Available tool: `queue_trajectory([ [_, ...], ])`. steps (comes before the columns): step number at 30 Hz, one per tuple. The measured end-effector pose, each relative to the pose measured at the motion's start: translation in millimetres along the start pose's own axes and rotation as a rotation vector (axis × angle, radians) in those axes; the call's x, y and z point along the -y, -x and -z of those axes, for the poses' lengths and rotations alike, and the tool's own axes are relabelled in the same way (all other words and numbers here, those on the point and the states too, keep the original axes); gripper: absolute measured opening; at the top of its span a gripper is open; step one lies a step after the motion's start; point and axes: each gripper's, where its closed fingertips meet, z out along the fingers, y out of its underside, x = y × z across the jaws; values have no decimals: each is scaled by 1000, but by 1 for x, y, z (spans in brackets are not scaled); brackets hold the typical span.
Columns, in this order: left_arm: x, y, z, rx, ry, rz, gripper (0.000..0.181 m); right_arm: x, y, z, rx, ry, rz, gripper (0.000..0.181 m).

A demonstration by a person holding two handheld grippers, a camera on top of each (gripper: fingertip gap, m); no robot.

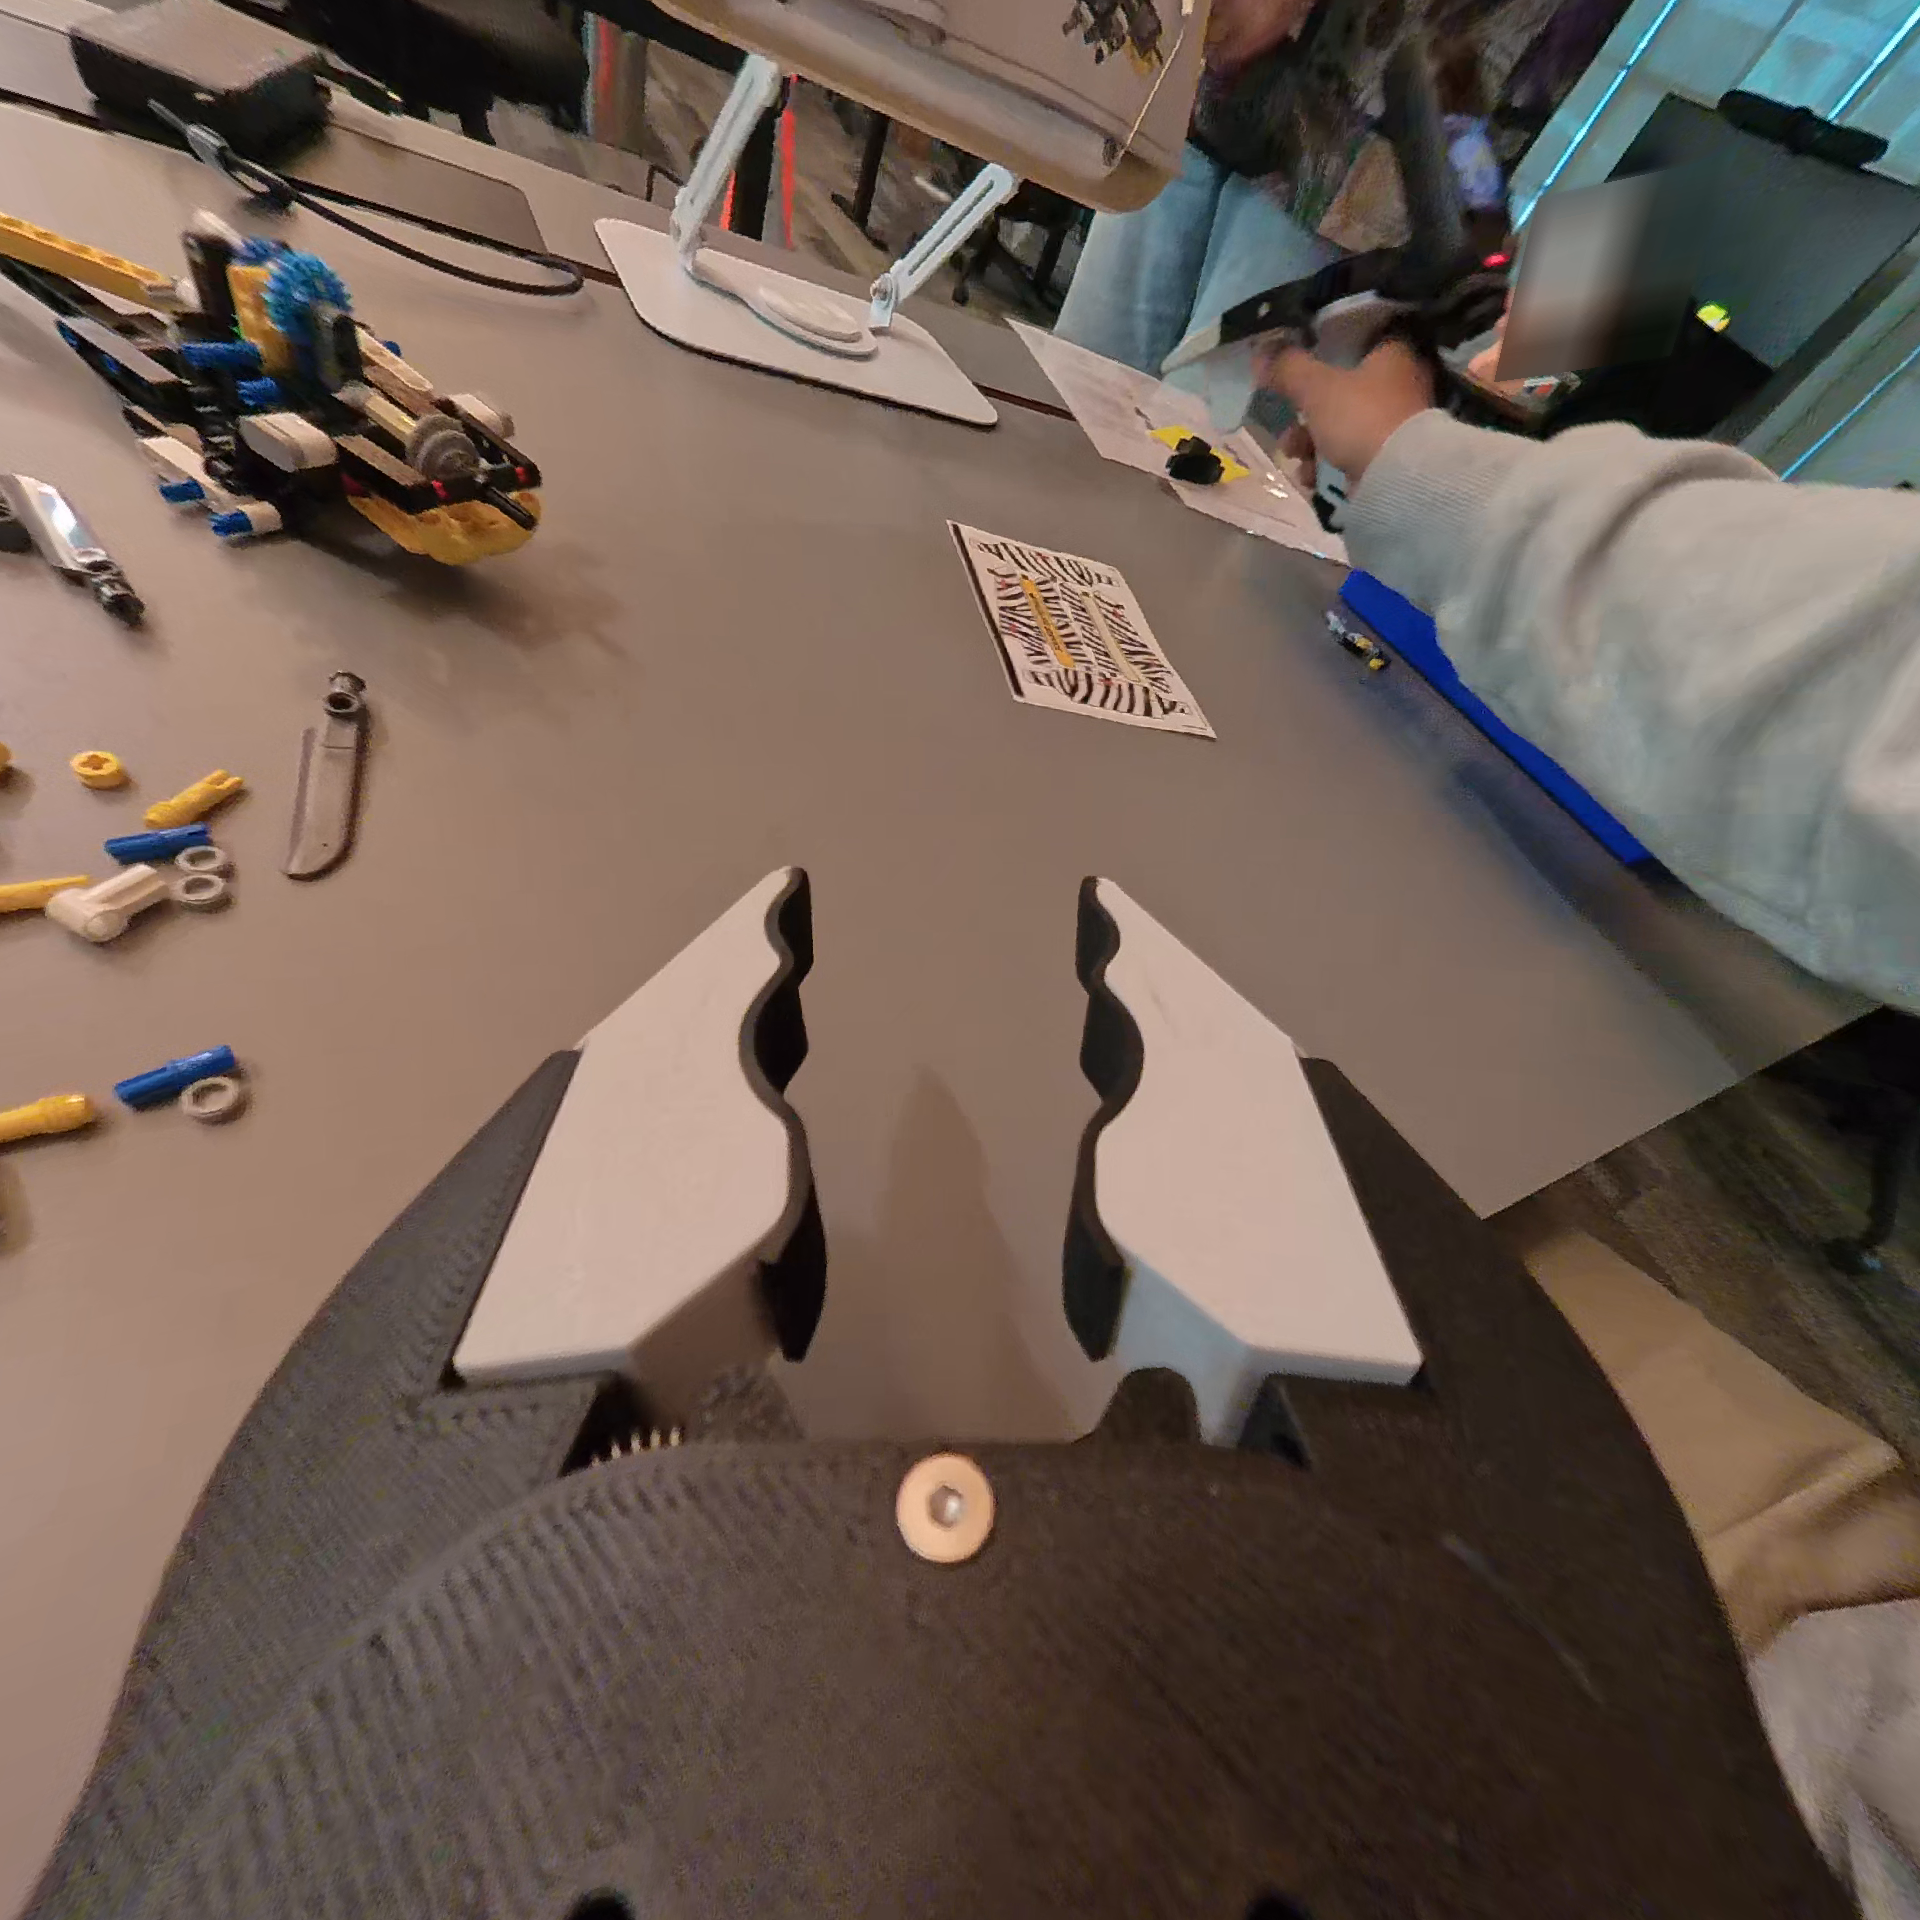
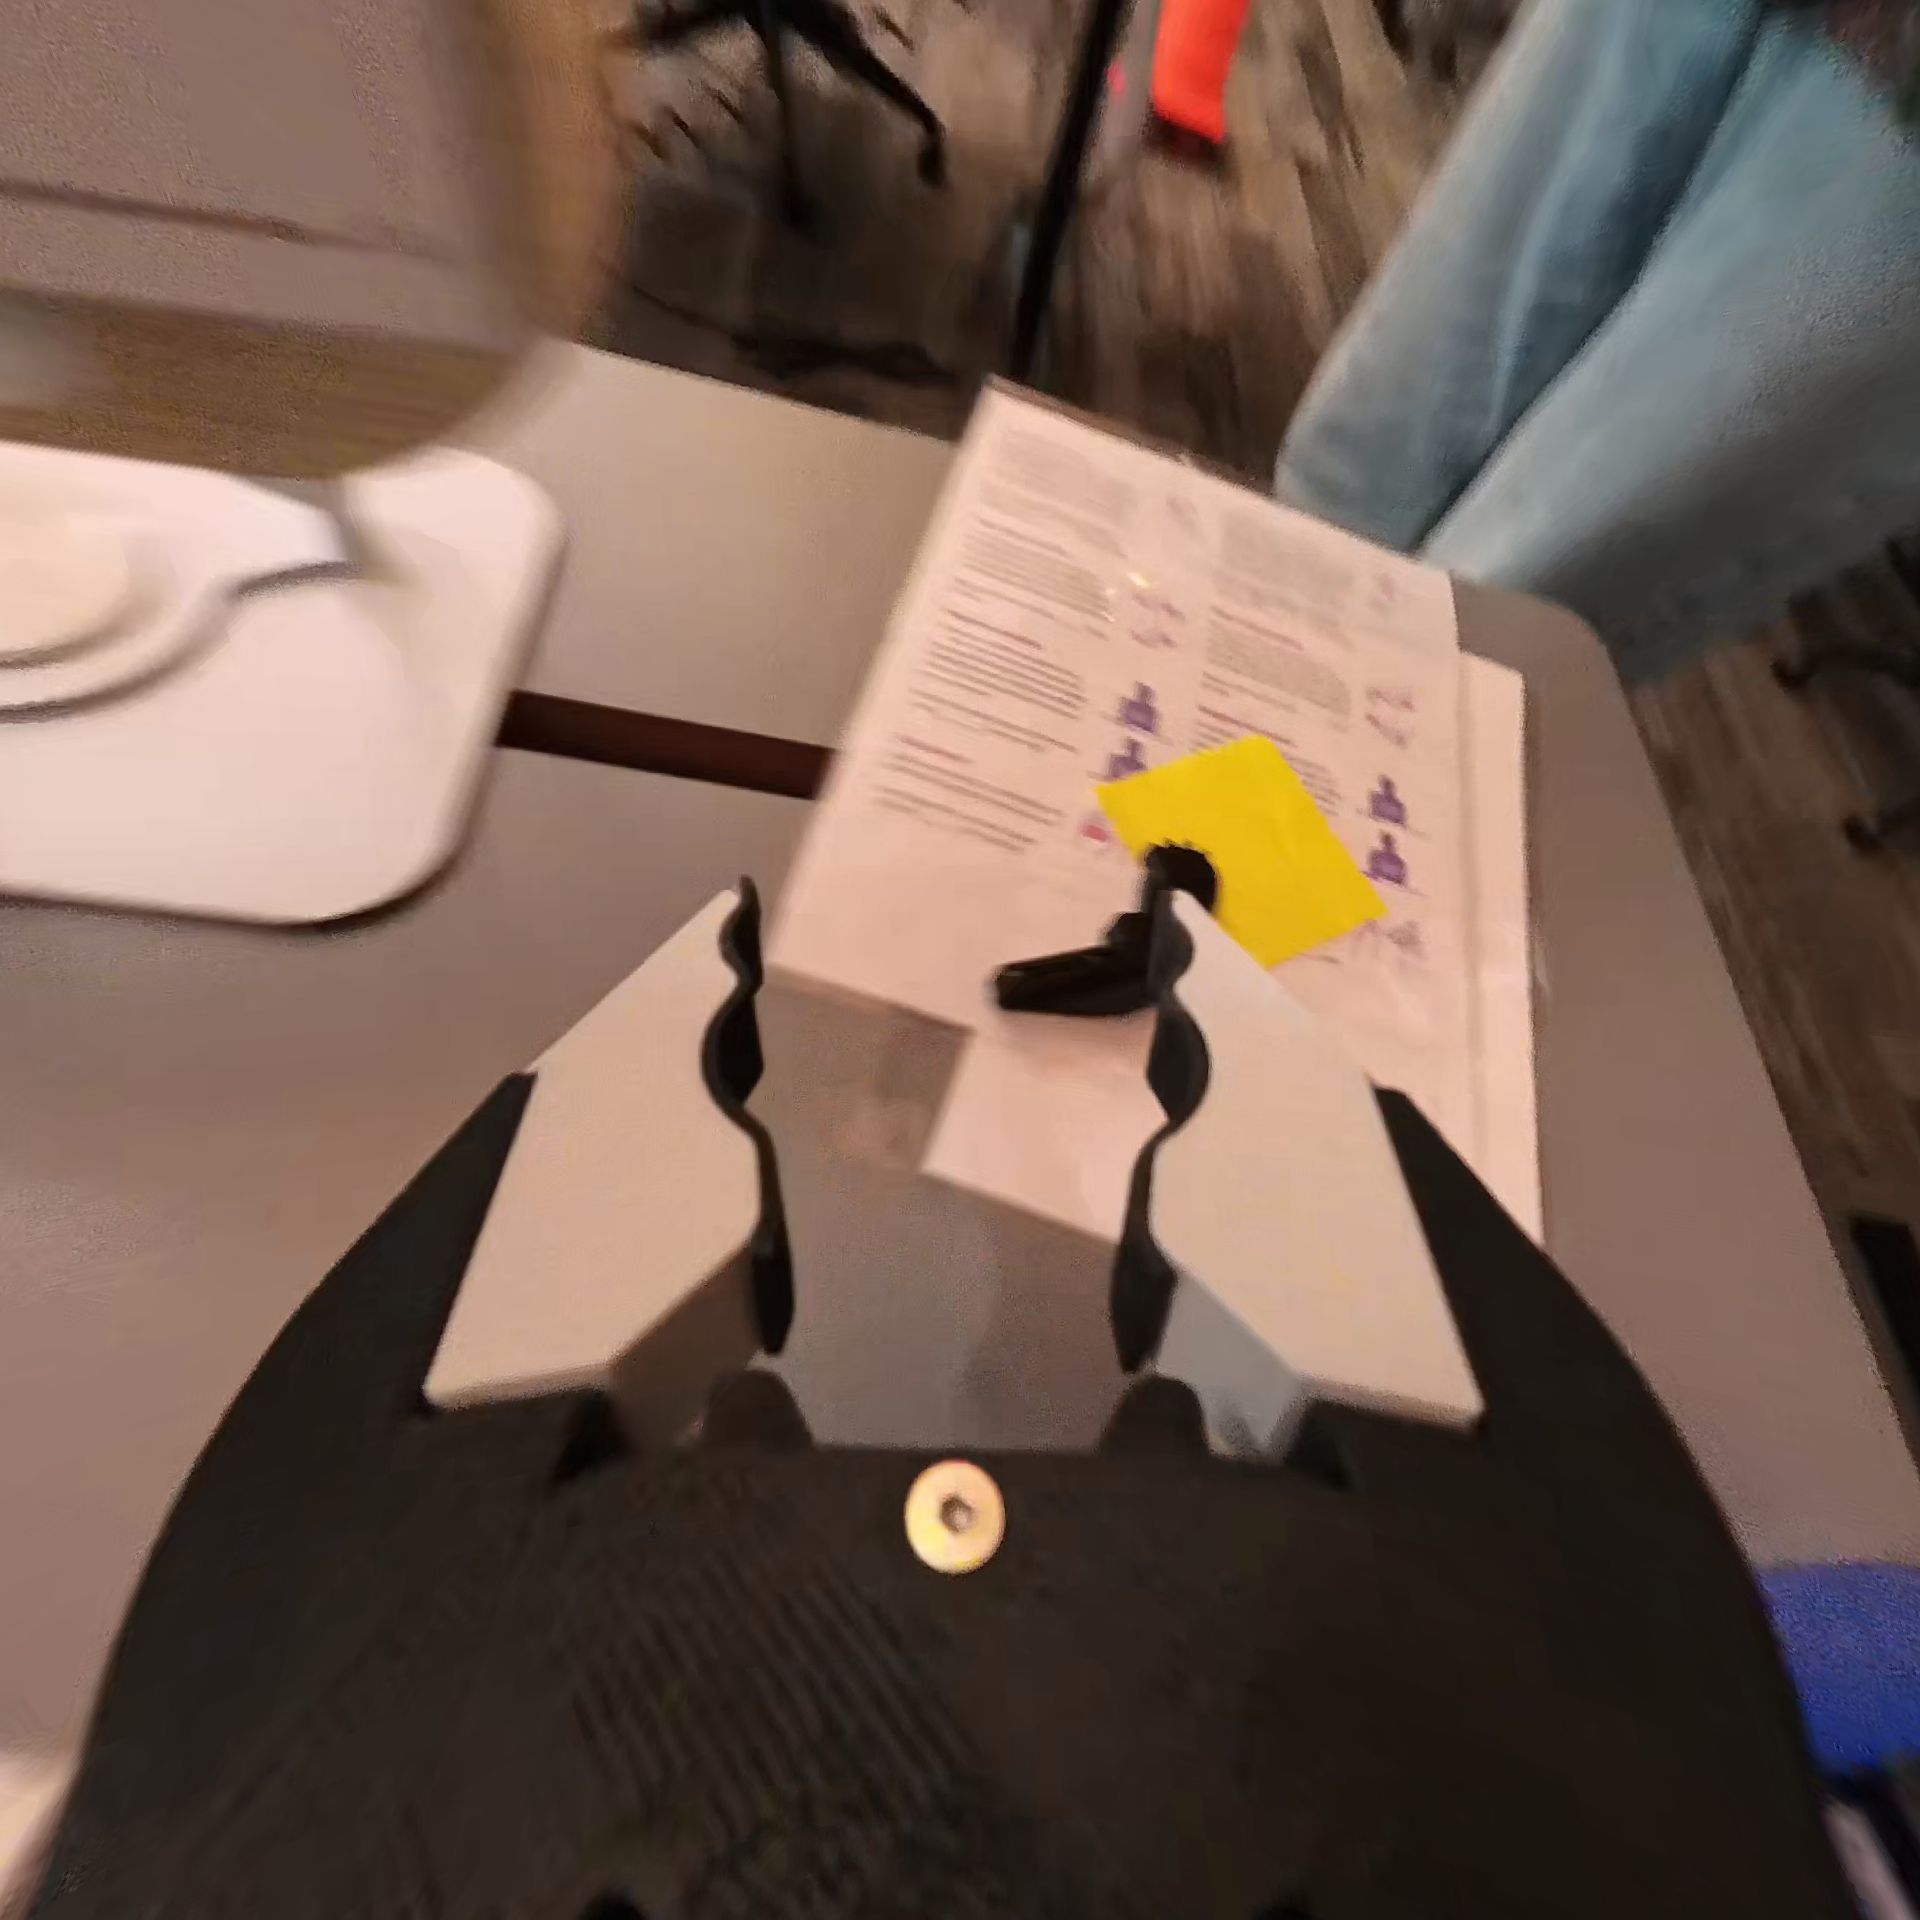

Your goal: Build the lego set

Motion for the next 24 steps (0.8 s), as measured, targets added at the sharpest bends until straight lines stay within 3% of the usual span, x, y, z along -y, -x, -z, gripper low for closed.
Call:
queue_trajectory([
  [3,12,15,2,46,2,-31,53,12,81,64,194,-140,59,80],
  [6,31,43,-4,97,31,-133,57,4,182,130,441,-227,131,81],
  [11,73,114,-41,146,108,-256,71,-17,338,211,780,-306,208,89],
  [16,100,142,-82,9,170,-100,75,-39,422,222,862,-264,301,91],
  [20,102,158,-123,-75,305,-18,76,-51,446,206,850,-212,326,88],
  [24,91,182,-149,-3,399,-61,76,-51,460,198,856,-179,336,80],
])
